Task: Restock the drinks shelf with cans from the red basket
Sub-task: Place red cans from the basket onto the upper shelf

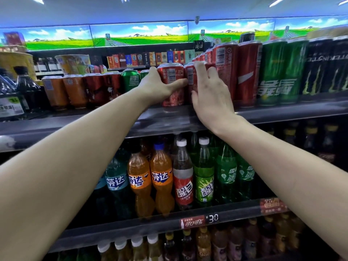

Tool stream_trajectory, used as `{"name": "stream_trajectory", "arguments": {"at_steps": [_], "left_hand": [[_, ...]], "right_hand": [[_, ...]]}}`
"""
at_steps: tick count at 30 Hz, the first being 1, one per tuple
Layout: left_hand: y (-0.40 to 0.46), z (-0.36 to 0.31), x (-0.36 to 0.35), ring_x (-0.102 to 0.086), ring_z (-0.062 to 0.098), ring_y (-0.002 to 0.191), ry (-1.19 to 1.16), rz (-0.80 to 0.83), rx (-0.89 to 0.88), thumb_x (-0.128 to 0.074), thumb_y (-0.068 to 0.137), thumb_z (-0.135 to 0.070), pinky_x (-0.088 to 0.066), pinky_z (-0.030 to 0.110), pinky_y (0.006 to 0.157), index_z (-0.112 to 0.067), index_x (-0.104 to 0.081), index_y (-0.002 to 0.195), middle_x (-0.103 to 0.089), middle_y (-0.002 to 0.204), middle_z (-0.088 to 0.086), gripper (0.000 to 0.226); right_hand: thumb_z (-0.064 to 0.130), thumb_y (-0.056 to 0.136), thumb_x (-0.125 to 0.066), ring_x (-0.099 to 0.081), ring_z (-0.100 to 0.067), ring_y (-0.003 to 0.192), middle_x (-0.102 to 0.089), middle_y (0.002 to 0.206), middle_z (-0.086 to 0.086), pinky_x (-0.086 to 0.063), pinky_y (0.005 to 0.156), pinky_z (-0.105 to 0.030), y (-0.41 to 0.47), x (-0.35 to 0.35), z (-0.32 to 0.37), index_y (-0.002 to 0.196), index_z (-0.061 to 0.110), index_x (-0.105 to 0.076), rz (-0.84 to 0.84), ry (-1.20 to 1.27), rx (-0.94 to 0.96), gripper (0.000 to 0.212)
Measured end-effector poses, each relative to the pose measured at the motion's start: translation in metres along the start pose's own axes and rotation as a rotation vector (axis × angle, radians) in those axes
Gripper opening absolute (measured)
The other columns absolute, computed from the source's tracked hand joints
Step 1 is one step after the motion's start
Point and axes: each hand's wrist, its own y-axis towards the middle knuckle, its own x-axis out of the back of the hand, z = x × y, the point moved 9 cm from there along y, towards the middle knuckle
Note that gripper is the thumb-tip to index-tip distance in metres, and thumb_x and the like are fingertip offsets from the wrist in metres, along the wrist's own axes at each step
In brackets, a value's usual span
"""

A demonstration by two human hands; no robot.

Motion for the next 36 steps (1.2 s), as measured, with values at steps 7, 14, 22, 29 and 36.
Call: {"name": "stream_trajectory", "arguments": {"at_steps": [7, 14, 22, 29, 36], "left_hand": [[-0.034, -0.019, -0.003, -0.064, 0.01, 0.084, 0.089, 0.197, -0.011, -0.054, 0.108, -0.028, -0.048, 0.005, 0.058, -0.007, -0.043, 0.134, -0.065, 0.103, 0.003, 0.036], [-0.049, -0.03, -0.006, -0.064, 0.013, 0.113, 0.184, 0.159, -0.108, -0.059, 0.102, -0.044, -0.051, 0.03, 0.103, -0.018, -0.037, 0.15, -0.065, 0.125, -0.004, 0.059], [-0.038, -0.02, -0.008, -0.065, 0.017, 0.108, -0.031, 0.196, -0.122, -0.044, 0.111, -0.024, -0.056, 0.026, 0.091, -0.015, -0.035, 0.144, -0.064, 0.12, 0.004, 0.036], [-0.037, -0.019, -0.012, -0.059, 0.012, 0.114, 0.14, 0.201, -0.144, -0.039, 0.112, -0.031, -0.044, 0.029, 0.103, -0.015, -0.03, 0.154, -0.059, 0.131, 0.003, 0.046], [-0.044, -0.027, -0.006, -0.058, 0.024, 0.114, 0.32, 0.092, -0.066, -0.048, 0.107, -0.049, -0.039, 0.031, 0.099, -0.01, -0.02, 0.159, -0.061, 0.134, 0.011, 0.071]], "right_hand": [[0.006, 0.099, -0.054, -0.061, -0.035, 0.093, -0.052, 0.123, -0.014, -0.042, 0.072, -0.037, -0.003, -0.001, -0.008, 0.152, 0.018, -0.03, 0.004, 0.093, -0.002, 0.059], [0.002, 0.1, -0.052, -0.062, -0.035, 0.096, -0.052, 0.125, -0.012, -0.047, 0.078, -0.042, -0.003, -0.002, -0.011, 0.152, 0.019, -0.028, 0.009, 0.179, -0.043, 0.06], [0.002, 0.1, -0.052, -0.061, -0.034, 0.096, -0.051, 0.125, -0.011, -0.04, 0.074, -0.037, -0.003, -0.001, -0.012, 0.151, 0.018, -0.028, 0.018, 0.181, -0.028, 0.059], [0.001, 0.099, -0.05, -0.05, -0.026, 0.085, -0.048, 0.123, -0.011, -0.037, 0.072, -0.036, -0.004, 0.0, -0.011, 0.15, 0.02, -0.029, 0.053, 0.196, -0.032, 0.058], [-0.002, 0.098, -0.046, -0.058, -0.035, 0.102, -0.049, 0.132, -0.013, -0.041, 0.08, -0.037, -0.008, 0.002, -0.01, 0.157, 0.019, -0.022, 0.081, 0.245, -0.015, 0.067]]}}
